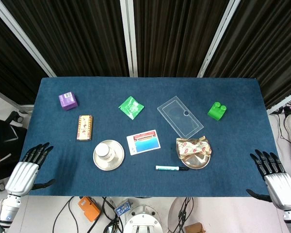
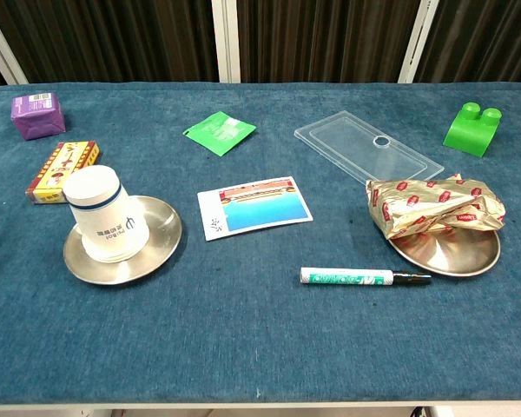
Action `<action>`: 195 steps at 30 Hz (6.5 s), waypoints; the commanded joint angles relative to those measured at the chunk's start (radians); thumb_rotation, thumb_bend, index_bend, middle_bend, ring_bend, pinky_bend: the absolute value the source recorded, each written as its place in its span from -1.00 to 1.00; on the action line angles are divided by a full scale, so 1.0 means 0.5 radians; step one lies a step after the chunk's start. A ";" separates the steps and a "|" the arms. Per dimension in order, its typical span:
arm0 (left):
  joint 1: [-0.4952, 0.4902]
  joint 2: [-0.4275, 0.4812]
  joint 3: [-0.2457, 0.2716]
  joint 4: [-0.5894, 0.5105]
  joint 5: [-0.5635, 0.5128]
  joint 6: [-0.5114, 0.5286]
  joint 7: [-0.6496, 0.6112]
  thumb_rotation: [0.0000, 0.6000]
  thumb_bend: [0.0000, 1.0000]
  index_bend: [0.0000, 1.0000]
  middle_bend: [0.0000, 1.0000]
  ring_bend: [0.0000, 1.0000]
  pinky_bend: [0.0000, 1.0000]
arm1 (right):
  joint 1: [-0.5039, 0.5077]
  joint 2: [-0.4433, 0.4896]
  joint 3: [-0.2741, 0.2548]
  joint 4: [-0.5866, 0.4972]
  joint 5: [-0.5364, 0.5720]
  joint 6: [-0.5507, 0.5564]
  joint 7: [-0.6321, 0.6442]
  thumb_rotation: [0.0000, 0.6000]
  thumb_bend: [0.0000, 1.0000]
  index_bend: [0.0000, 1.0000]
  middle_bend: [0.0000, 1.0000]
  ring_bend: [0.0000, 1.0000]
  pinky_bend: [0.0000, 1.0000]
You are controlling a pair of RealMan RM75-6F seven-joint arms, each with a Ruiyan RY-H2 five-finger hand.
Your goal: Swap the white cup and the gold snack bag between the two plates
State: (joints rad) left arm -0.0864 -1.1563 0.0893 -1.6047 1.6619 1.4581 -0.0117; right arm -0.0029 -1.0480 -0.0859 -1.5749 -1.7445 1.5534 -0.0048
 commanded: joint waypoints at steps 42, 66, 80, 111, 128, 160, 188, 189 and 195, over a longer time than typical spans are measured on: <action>-0.648 -0.844 -0.386 -0.104 -0.659 -0.694 0.986 1.00 -0.36 -0.41 -0.39 -0.47 -0.17 | 0.018 0.028 0.035 -0.007 0.086 -0.032 0.045 0.72 -0.73 -1.00 -1.00 -1.00 -1.00; -1.089 -1.215 -0.744 0.097 -0.754 -0.692 1.416 1.00 0.11 -0.01 0.05 0.01 0.39 | 0.020 0.039 0.041 -0.019 0.101 -0.037 0.063 0.72 -0.73 -1.00 -1.00 -1.00 -1.00; -1.428 -1.583 -0.860 0.686 -1.062 -0.906 1.396 1.00 -0.35 -0.23 -0.19 -0.12 0.28 | 0.071 0.065 0.062 -0.020 0.148 -0.119 0.129 0.72 -0.73 -1.00 -1.00 -1.00 -1.00; -0.796 -0.474 -0.278 -0.396 -0.612 -0.245 1.105 1.00 -1.00 -0.81 -0.69 -0.69 -0.16 | 0.939 -0.532 0.433 0.019 0.447 -1.180 -0.477 0.79 -0.37 -0.59 -0.74 -0.89 -0.81; -0.683 -0.365 -0.234 -0.381 -0.517 -0.218 0.978 1.00 -1.00 -0.81 -0.69 -0.69 -0.16 | 1.062 -0.737 0.390 0.216 0.655 -1.244 -0.615 1.00 -0.24 0.59 0.18 0.23 0.41; -0.582 -0.214 -0.308 -0.392 -0.518 -0.219 0.826 1.00 -0.99 -0.83 -0.69 -0.68 -0.16 | 1.437 -1.126 0.447 -0.018 0.653 -1.388 -0.802 1.00 -0.23 -0.88 -0.48 -0.41 -0.15; -0.597 -0.160 -0.376 -0.362 -0.591 -0.312 0.746 1.00 -0.97 -0.83 -0.69 -0.68 -0.16 | 2.000 -1.270 0.830 0.261 1.579 -1.519 -1.254 1.00 -0.54 -1.00 -1.00 -0.99 -0.70; -0.601 -0.155 -0.381 -0.359 -0.602 -0.323 0.741 1.00 -0.97 -0.83 -0.69 -0.68 -0.16 | 2.032 -1.300 0.817 0.304 1.623 -1.532 -1.281 1.00 -0.50 -1.00 -0.97 -0.98 -0.70; -0.614 -0.130 -0.397 -0.351 -0.637 -0.363 0.696 1.00 -0.96 -0.83 -0.69 -0.68 -0.16 | 2.142 -1.381 0.748 0.472 1.779 -1.607 -1.338 1.00 -0.28 -0.54 -0.53 -0.62 -0.44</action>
State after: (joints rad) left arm -0.3930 -1.2221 -0.1089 -1.7805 1.3443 1.2772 0.3371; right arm 1.0589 -1.7270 0.2968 -1.3525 -0.8661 0.7601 -0.6693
